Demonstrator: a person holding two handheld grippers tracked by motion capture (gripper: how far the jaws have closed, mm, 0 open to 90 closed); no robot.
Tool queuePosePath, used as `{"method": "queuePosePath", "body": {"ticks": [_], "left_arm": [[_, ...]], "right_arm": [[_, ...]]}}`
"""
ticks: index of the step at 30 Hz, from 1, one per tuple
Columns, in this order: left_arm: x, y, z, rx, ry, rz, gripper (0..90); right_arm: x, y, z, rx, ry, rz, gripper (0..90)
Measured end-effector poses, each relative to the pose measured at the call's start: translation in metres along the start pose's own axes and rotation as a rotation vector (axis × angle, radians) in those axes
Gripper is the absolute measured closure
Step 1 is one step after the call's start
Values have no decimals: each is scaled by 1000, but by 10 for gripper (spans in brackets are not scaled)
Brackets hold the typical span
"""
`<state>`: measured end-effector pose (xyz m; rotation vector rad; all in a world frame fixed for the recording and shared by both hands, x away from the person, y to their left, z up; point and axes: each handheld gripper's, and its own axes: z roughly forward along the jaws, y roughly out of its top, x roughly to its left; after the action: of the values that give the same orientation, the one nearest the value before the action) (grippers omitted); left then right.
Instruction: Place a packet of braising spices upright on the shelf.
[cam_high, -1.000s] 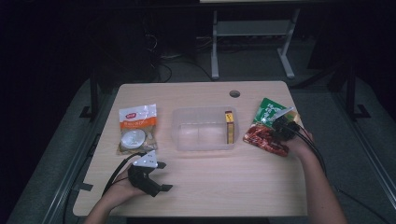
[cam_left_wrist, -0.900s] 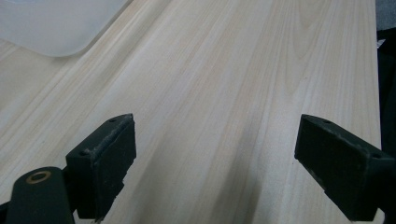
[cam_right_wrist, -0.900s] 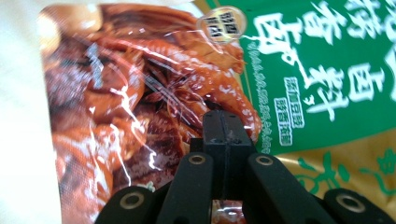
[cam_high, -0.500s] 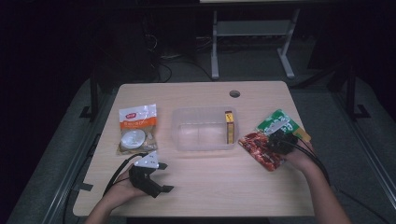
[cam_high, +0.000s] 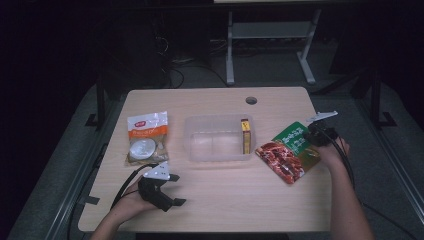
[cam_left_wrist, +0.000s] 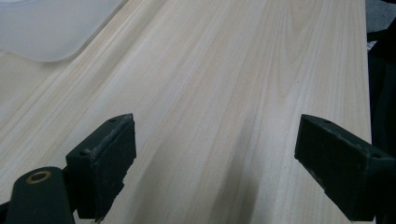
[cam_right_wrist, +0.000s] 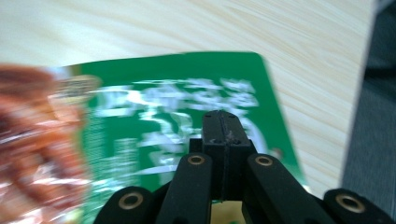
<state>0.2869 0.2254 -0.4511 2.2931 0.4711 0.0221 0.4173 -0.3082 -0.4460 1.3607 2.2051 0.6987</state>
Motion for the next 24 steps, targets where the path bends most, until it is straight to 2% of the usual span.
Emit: {"method": "queuePosePath", "body": {"ticks": [3, 5, 12, 19, 22, 24], "left_arm": [[1, 0, 0, -3, 0, -5, 121], [1, 0, -1, -1, 0, -4, 121], [0, 0, 1, 1, -3, -6, 121], [2, -1, 0, 2, -1, -6, 121], [2, -2, 1, 2, -6, -4, 121], [2, -2, 1, 5, -9, -4, 121]], "right_arm": [[-14, -6, 10, 13, -39, 60, 900], [-19, -9, 13, 18, -46, 80, 900], [-26, -11, 20, 34, -73, 93, 900], [-31, -8, 26, 7, -78, 132, 900], [-29, -8, 27, 3, -66, 120, 900], [-25, -6, 26, 11, -63, 84, 900]]}}
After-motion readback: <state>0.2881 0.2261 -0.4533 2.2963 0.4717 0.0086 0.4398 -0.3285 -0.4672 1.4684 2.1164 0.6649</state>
